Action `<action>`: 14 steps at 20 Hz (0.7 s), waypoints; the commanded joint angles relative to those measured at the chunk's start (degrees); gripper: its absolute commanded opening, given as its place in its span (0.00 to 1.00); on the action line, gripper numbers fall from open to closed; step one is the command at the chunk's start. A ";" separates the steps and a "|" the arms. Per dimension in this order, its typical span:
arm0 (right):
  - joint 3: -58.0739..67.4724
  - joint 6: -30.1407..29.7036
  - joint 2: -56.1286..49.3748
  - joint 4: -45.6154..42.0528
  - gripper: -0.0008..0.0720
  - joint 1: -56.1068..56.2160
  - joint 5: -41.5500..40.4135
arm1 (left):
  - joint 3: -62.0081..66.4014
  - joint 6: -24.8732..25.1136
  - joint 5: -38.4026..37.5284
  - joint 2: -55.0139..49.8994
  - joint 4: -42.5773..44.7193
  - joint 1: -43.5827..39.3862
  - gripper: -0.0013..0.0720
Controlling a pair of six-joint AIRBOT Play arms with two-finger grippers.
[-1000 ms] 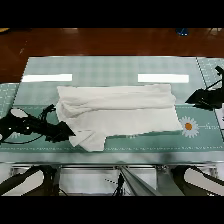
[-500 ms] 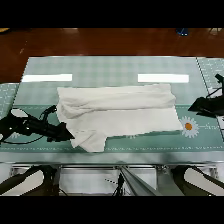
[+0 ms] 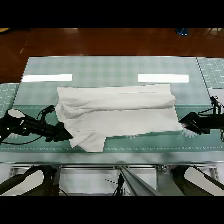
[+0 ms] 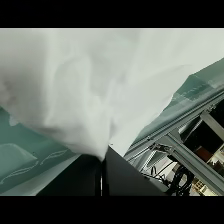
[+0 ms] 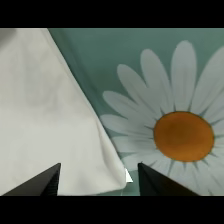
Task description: Fold the shirts.
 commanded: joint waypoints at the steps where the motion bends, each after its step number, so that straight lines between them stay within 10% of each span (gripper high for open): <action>1: -3.56 -0.90 0.09 2.80 0.74 -0.39 -2.29 | -0.02 0.35 -0.07 0.02 -0.20 0.09 0.05; 3: -5.29 -0.92 0.09 3.39 0.73 -0.39 -2.29 | -0.02 0.46 0.28 0.02 -0.22 0.11 0.05; 6: -5.86 -6.27 0.31 6.58 0.14 -0.42 0.81 | 0.57 0.50 1.07 0.02 -0.59 0.26 0.04; 7: -5.01 -9.79 1.07 9.75 0.08 -0.42 3.15 | 1.88 0.98 1.01 0.11 -0.59 0.26 0.04; 14: 8.41 -11.58 7.58 29.83 0.05 4.57 0.13 | 28.15 0.39 2.58 3.13 -9.20 0.24 0.04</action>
